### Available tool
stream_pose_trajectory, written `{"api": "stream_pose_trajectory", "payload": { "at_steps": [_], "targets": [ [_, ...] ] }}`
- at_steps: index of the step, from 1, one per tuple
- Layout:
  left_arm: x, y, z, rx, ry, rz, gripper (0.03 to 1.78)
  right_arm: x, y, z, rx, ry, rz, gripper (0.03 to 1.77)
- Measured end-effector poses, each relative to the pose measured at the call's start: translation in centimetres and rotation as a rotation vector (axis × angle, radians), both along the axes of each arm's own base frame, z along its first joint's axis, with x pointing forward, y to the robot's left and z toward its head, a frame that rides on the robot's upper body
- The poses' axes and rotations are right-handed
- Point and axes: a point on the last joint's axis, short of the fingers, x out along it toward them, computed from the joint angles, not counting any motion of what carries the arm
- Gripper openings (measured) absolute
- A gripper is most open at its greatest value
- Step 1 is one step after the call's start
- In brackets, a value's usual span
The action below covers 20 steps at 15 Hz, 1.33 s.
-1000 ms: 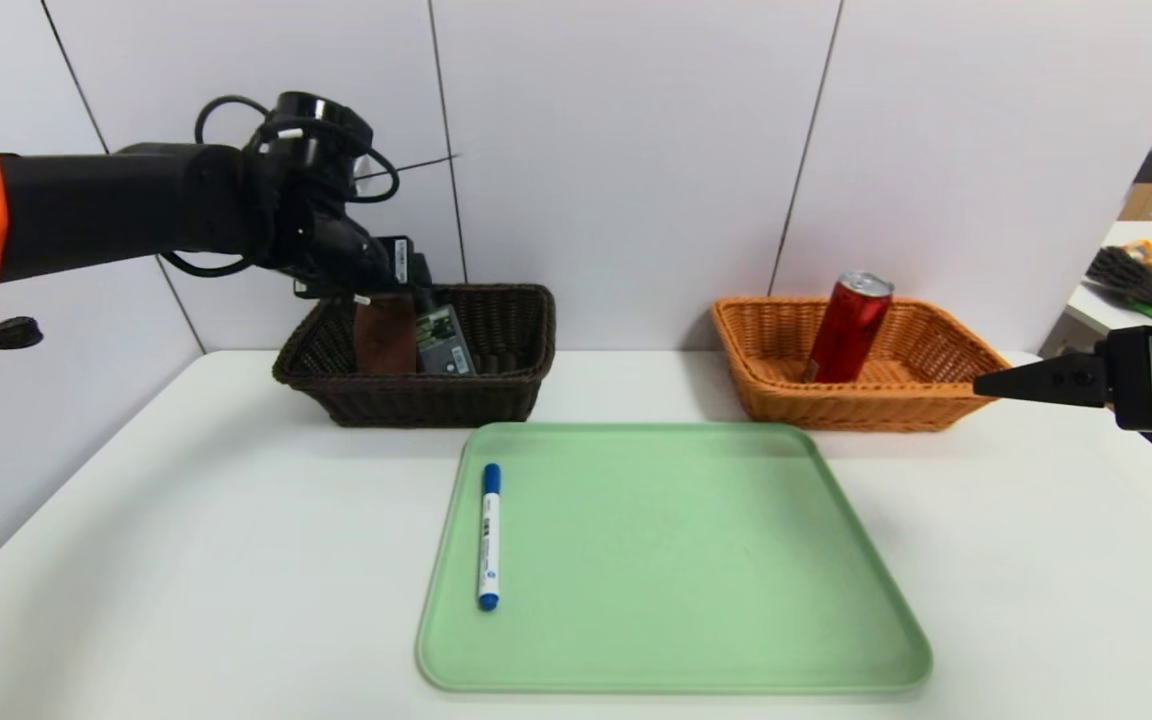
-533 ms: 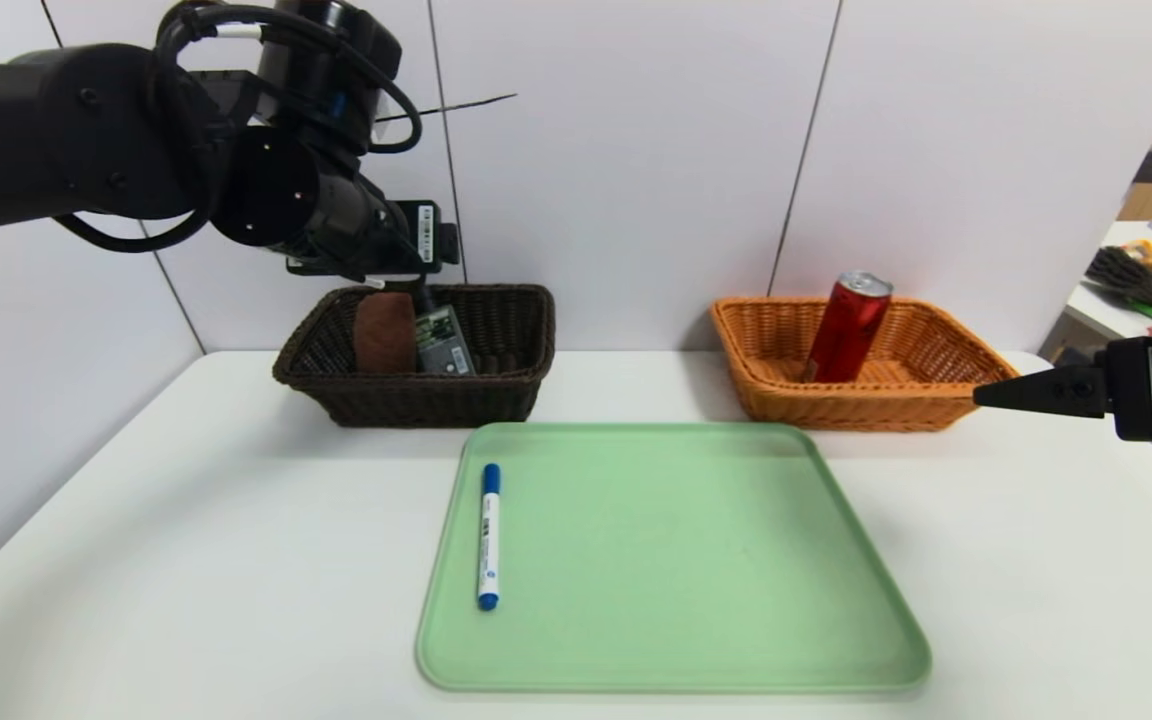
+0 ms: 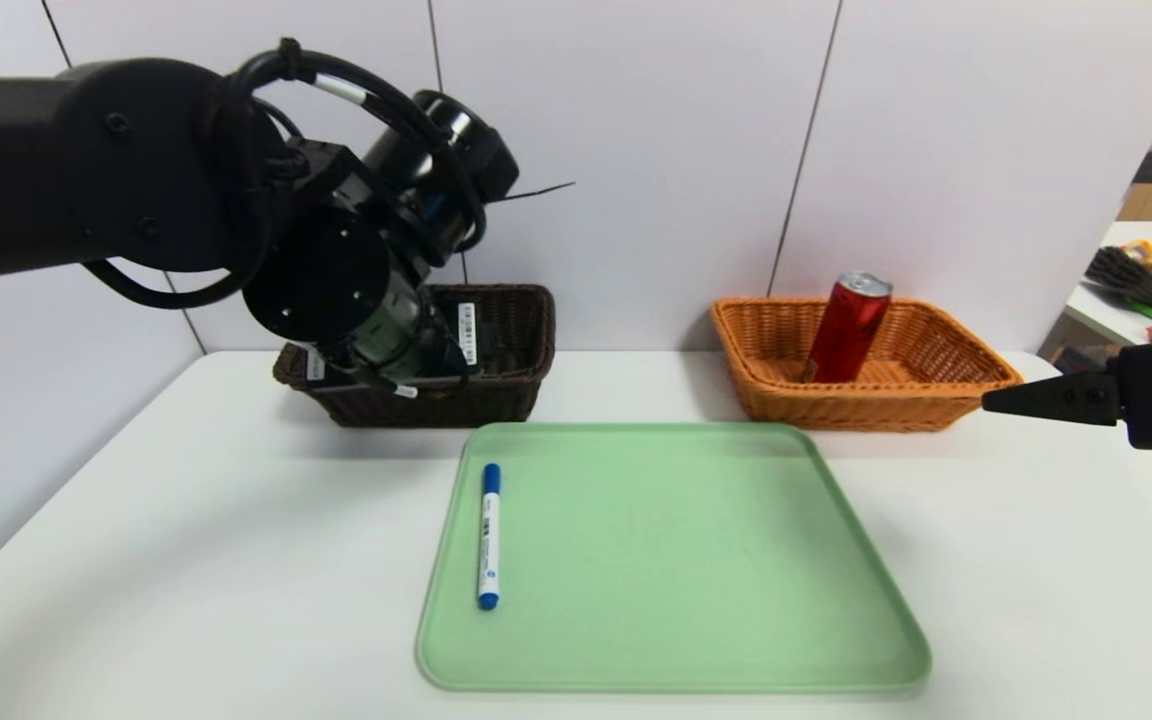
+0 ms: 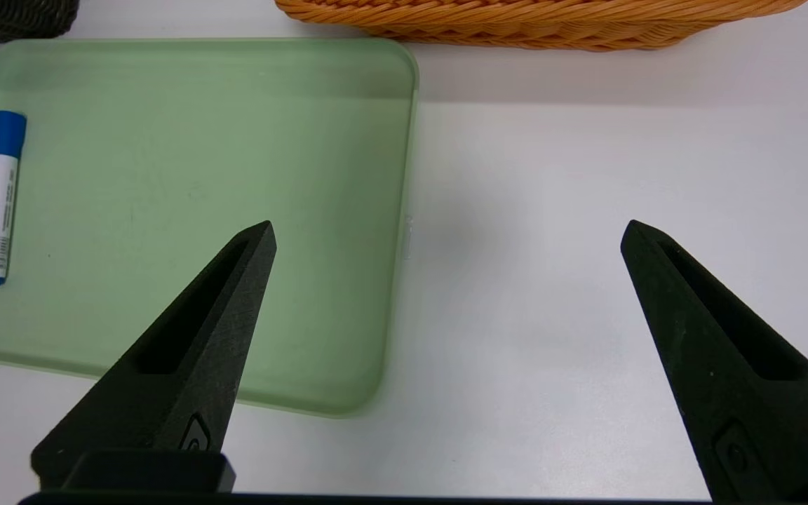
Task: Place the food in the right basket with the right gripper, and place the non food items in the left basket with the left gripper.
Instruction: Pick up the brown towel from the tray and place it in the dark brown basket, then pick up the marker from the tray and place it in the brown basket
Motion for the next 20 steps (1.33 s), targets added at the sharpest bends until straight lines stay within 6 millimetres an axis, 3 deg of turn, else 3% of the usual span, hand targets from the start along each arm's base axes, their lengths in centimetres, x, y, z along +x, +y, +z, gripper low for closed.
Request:
{"api": "stream_pose_trajectory", "payload": {
  "at_steps": [6, 20],
  "targets": [
    [0.5, -2.7, -3.1, -0.011, 0.094, 0.024, 1.69, -0.3, 0.0, -0.4, -0.001, 0.009, -0.001, 1.7],
    [-1.2, -4.8, -5.6, -0.103, 0.309, -0.003, 1.69, -0.4, 0.0, -0.9, -0.003, 0.028, -0.006, 1.7]
  ]
}}
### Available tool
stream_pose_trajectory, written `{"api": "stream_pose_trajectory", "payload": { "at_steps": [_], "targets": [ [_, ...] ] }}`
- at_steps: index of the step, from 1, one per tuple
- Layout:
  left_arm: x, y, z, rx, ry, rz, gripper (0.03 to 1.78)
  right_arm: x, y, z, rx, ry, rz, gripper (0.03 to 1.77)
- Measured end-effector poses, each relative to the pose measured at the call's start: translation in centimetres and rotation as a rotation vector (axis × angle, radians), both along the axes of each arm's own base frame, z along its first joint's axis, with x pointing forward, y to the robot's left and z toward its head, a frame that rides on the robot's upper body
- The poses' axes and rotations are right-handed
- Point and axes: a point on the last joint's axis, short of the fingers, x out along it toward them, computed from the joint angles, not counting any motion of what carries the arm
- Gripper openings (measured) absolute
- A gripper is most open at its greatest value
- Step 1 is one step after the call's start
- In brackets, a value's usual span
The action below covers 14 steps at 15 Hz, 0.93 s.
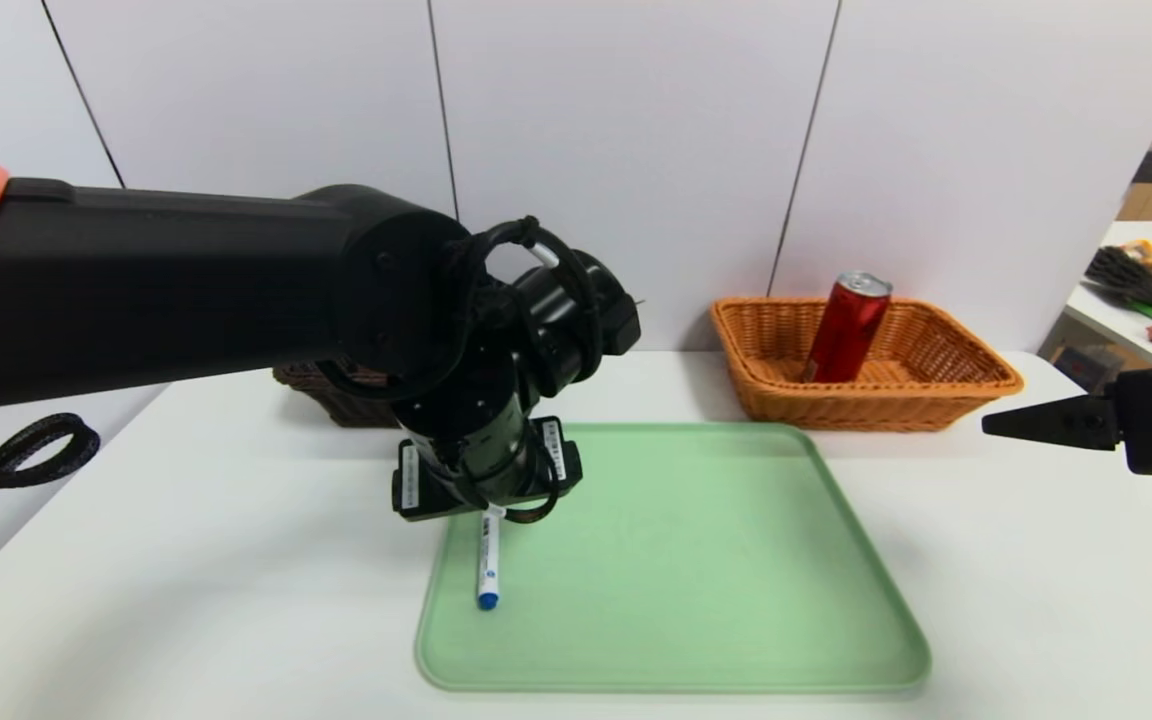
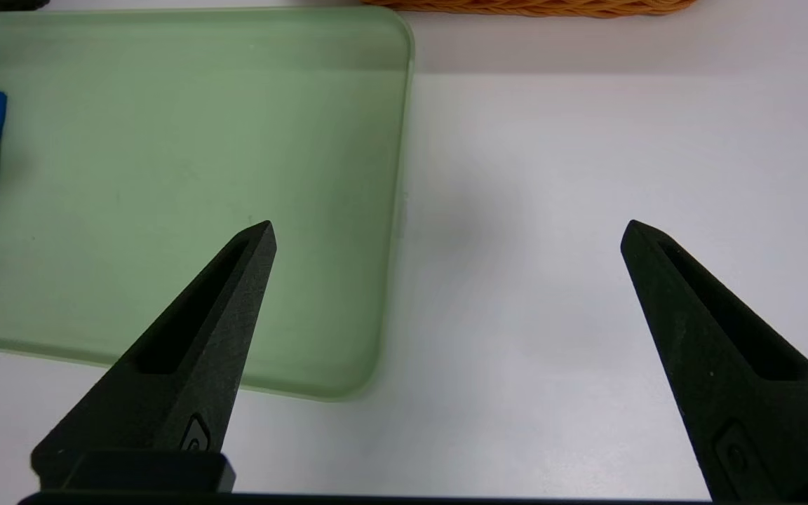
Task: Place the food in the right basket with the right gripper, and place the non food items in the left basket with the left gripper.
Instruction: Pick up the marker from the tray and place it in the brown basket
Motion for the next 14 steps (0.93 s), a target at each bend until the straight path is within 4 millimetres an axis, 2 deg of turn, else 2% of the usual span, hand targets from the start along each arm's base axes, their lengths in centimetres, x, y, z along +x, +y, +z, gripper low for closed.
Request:
{"api": "stream_pose_trajectory", "payload": {
  "at_steps": [14],
  "targets": [
    [0.9, -0.9, -3.0, -0.012, 0.105, 0.028, 1.69, -0.1, 0.0, -0.1, 0.0, -0.002, -0.001, 1.7]
  ]
}}
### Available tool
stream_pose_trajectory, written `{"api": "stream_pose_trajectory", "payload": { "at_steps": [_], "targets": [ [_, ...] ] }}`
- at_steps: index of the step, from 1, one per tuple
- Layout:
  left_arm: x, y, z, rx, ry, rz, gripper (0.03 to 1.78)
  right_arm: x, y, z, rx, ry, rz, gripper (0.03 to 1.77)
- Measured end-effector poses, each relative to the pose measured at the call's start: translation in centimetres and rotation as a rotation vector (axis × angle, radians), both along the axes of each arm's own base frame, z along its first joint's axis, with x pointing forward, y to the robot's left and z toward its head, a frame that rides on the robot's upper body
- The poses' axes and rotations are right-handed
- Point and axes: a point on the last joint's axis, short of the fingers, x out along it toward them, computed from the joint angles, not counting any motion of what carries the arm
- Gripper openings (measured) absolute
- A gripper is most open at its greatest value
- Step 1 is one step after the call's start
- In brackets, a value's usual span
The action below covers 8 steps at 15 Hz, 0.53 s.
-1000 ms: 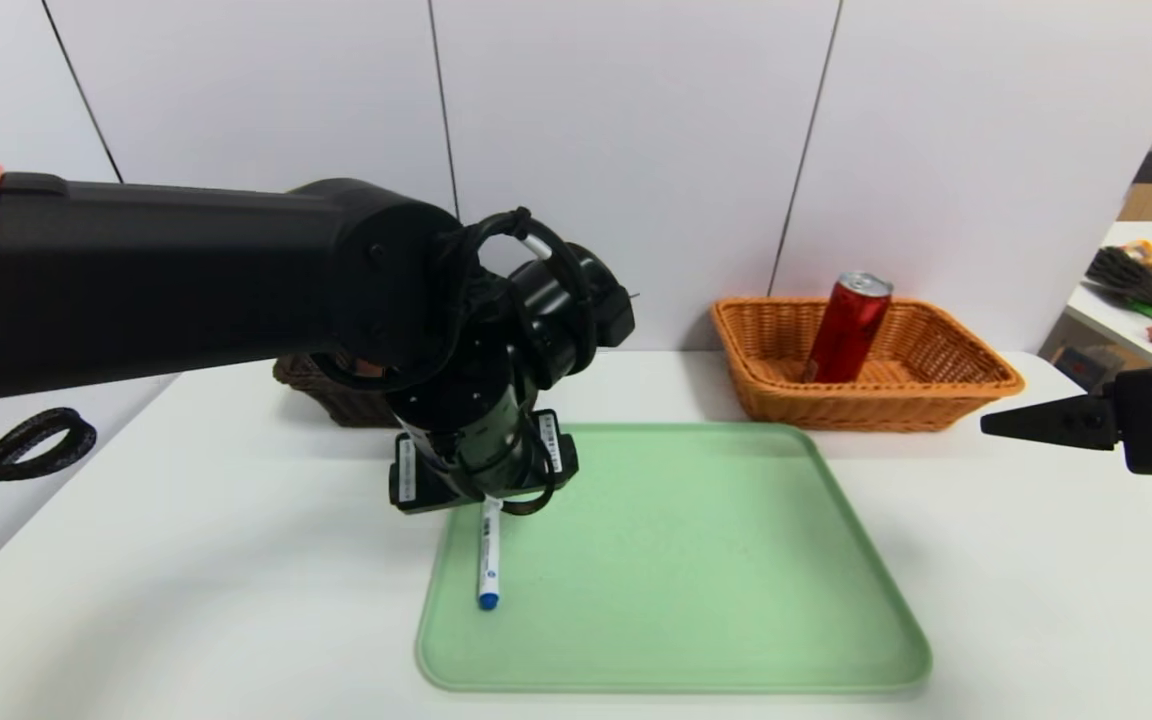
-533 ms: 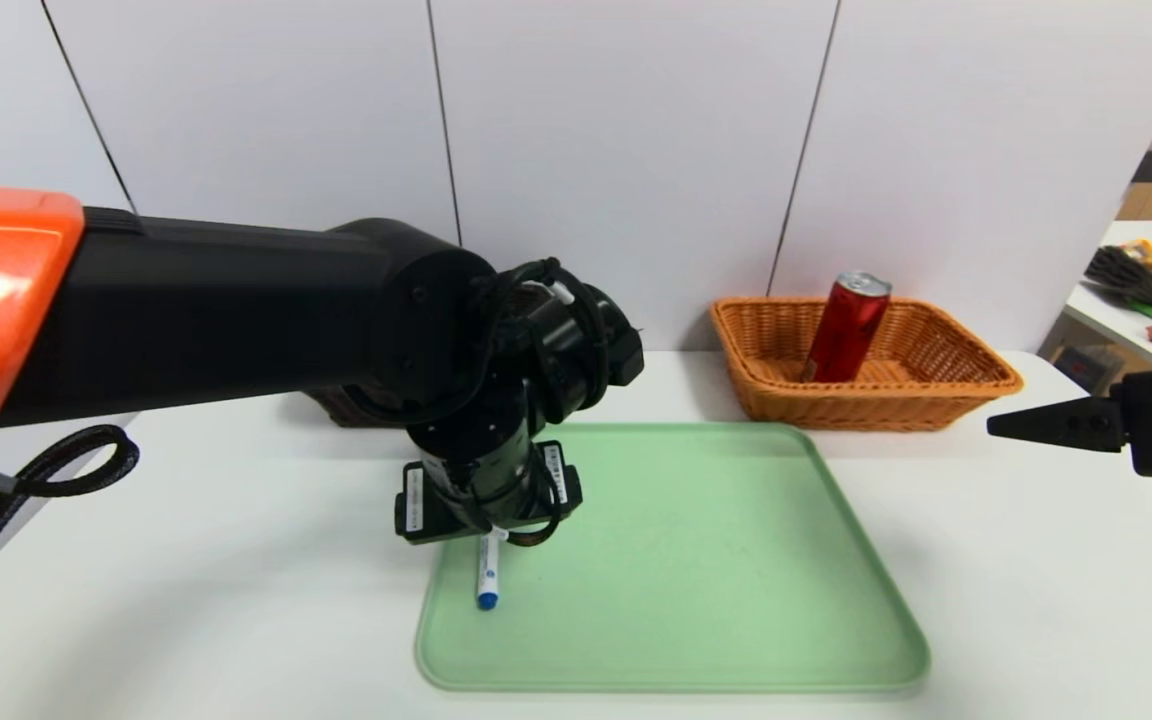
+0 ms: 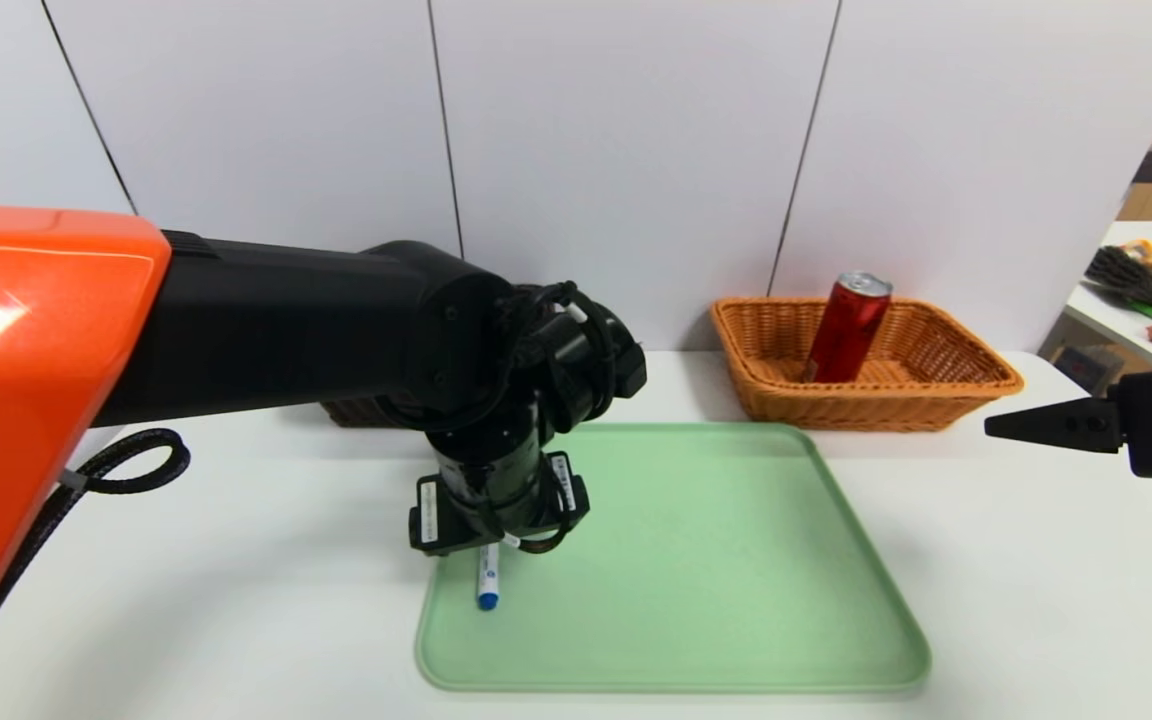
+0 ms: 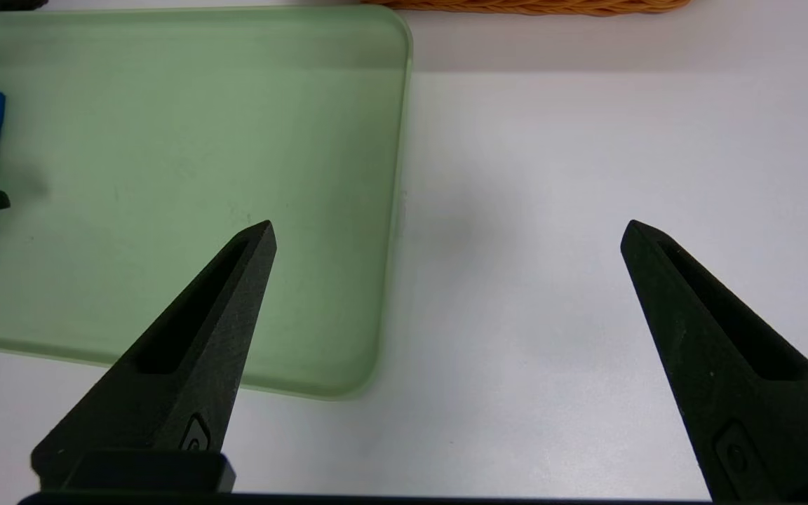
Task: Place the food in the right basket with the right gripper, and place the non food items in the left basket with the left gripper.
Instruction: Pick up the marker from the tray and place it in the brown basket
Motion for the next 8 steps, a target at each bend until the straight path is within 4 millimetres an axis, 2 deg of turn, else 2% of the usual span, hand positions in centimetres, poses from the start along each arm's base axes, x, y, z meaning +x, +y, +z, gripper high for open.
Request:
{"api": "stream_pose_trajectory", "payload": {
  "at_steps": [8],
  "targets": [
    [1.0, -0.5, -1.6, 0.011, 0.014, 0.01, 1.69, 0.1, -0.1, 0.0, 0.001, 0.001, -0.005, 1.7]
  ]
}}
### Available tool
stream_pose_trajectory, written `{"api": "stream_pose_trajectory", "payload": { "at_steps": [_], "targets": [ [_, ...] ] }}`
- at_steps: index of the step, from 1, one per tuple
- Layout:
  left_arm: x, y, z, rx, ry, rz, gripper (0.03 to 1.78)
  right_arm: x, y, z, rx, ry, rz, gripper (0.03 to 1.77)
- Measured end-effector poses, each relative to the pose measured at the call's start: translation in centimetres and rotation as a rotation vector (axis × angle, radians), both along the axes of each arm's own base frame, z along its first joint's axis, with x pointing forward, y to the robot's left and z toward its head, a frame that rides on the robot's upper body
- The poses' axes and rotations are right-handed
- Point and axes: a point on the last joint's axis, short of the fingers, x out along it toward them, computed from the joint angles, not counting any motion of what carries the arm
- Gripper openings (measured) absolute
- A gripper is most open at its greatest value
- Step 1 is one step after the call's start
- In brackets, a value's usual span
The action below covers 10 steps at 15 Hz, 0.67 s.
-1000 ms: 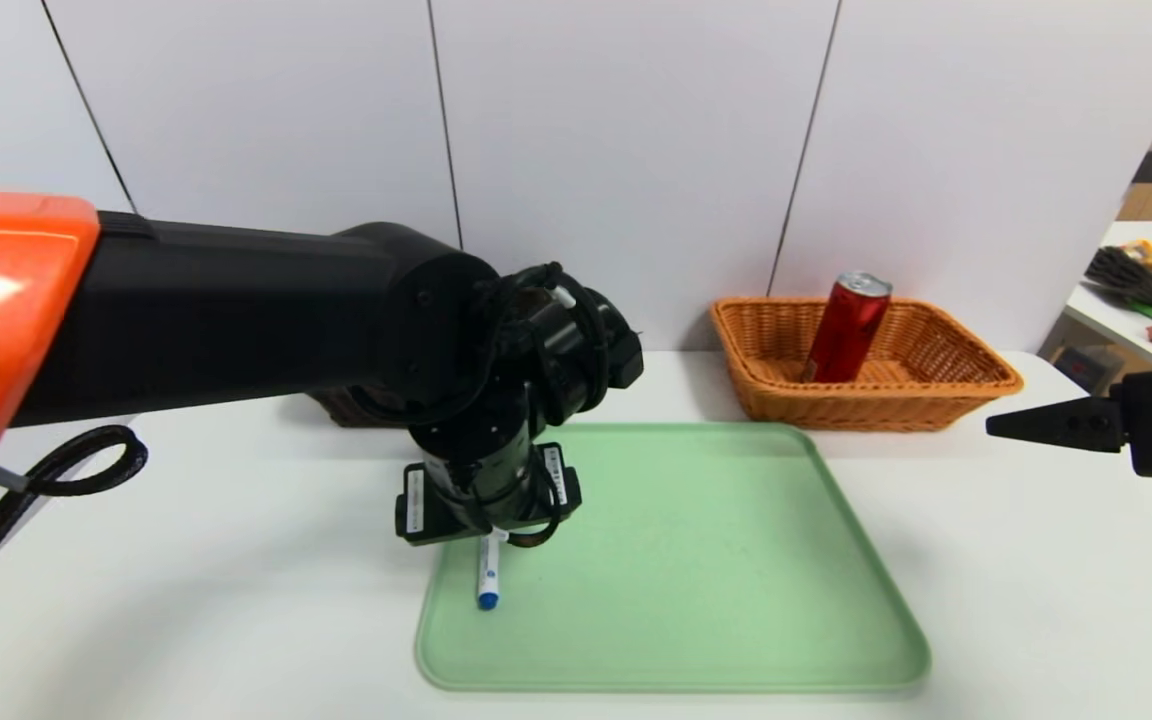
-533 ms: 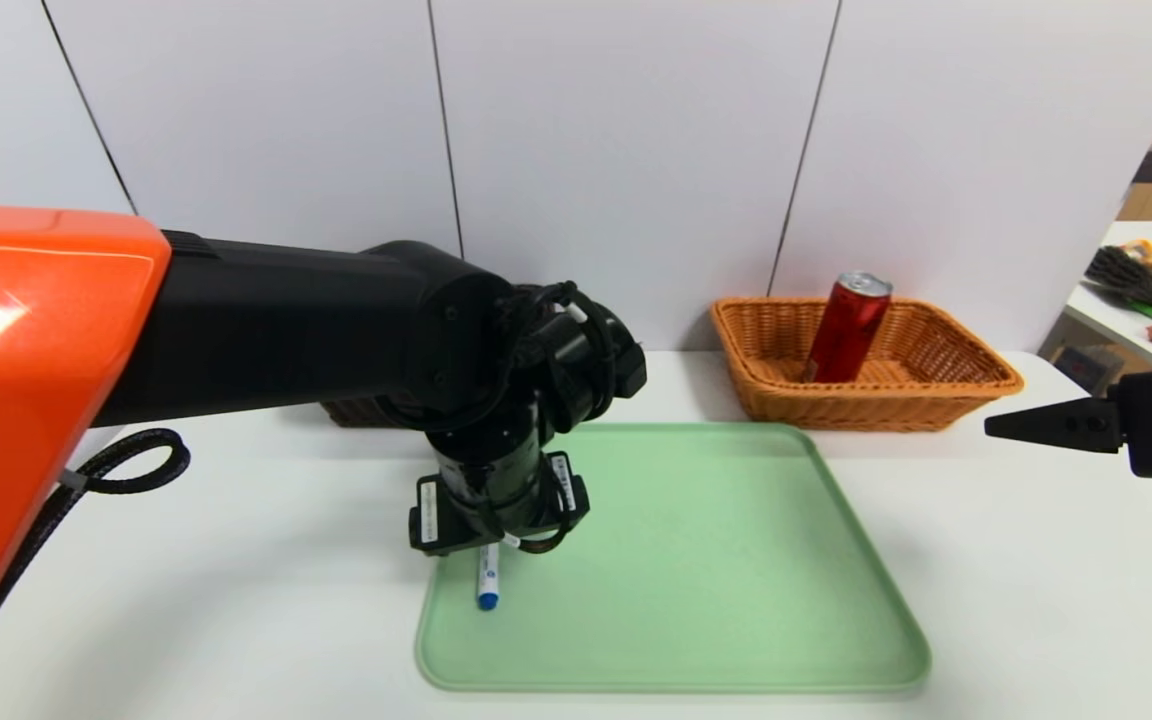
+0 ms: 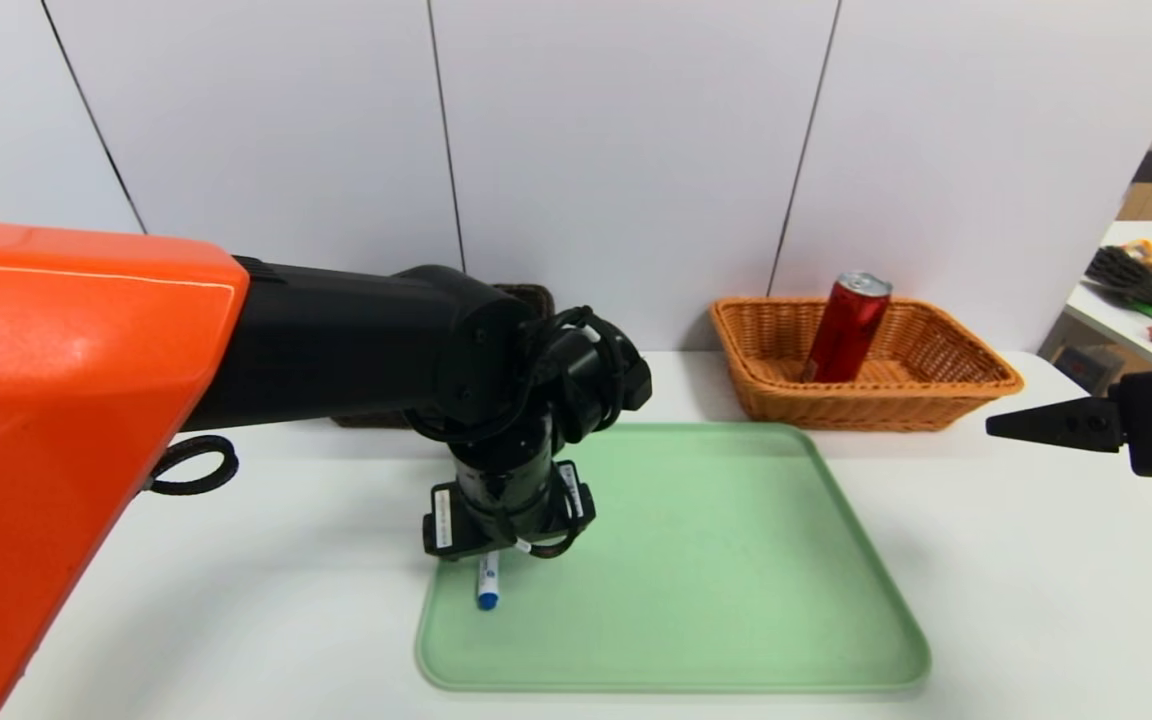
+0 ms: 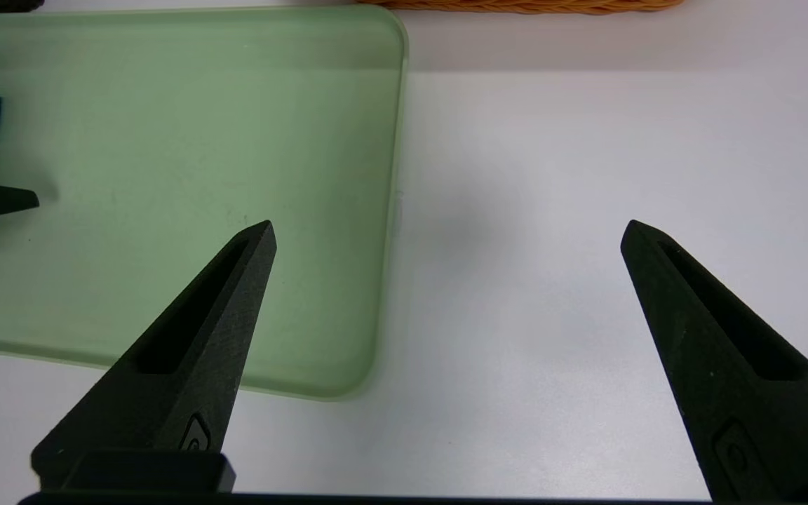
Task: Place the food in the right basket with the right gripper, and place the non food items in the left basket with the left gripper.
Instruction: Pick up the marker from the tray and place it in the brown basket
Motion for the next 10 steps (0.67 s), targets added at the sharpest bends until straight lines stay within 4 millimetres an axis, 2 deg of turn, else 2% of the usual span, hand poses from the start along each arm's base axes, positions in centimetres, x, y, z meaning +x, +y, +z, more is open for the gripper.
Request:
{"api": "stream_pose_trajectory", "payload": {
  "at_steps": [10],
  "targets": [
    [0.49, -0.26, -1.09, 0.018, 0.016, 0.005, 1.69, 0.03, -0.26, 0.04, 0.0, -0.002, -0.011, 1.7]
  ]
}}
